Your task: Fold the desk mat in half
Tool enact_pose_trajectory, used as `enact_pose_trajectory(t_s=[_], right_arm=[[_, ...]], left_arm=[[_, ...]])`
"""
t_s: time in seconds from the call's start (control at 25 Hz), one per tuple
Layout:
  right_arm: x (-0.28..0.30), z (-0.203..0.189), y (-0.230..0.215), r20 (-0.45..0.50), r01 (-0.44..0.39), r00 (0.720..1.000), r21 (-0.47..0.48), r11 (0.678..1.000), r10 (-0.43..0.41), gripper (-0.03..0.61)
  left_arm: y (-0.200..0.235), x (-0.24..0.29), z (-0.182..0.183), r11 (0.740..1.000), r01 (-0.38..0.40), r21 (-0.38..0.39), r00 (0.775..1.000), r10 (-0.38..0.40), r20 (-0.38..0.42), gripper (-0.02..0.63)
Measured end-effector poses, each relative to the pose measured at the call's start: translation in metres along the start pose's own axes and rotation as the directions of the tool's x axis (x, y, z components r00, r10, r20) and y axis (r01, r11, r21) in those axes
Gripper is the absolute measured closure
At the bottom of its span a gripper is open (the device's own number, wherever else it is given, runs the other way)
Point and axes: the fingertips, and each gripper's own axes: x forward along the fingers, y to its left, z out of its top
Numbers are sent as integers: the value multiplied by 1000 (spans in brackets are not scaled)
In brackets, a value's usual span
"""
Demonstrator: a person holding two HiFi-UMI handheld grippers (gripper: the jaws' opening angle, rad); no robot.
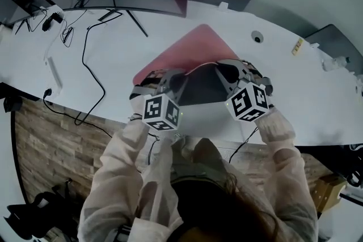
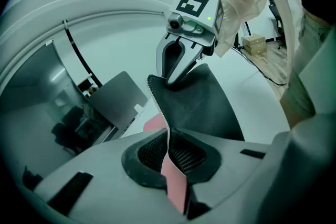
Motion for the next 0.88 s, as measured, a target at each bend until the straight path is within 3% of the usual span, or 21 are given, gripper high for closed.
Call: enact_pose_trajectory(t_s=[0.28, 0.52, 0.68, 0.88], right_arm=[[43, -18, -35, -28, 10, 1000, 58, 998, -8, 545], [83, -47, -61, -62, 2, 998, 136, 991, 7, 545], [113, -67, -78, -78, -8, 997, 157, 988, 20, 545], [147, -85, -98, -96, -16, 995, 176, 984, 34, 545]], left_arm=[[37, 40, -16, 999, -22, -30, 997, 20, -71, 571], [65, 86, -30, 998, -32, 58, 986, 41, -165, 571], [83, 119, -42, 998, -45, 53, 980, 54, -193, 571], [103, 150, -56, 986, -117, 116, 959, 143, -245, 571]])
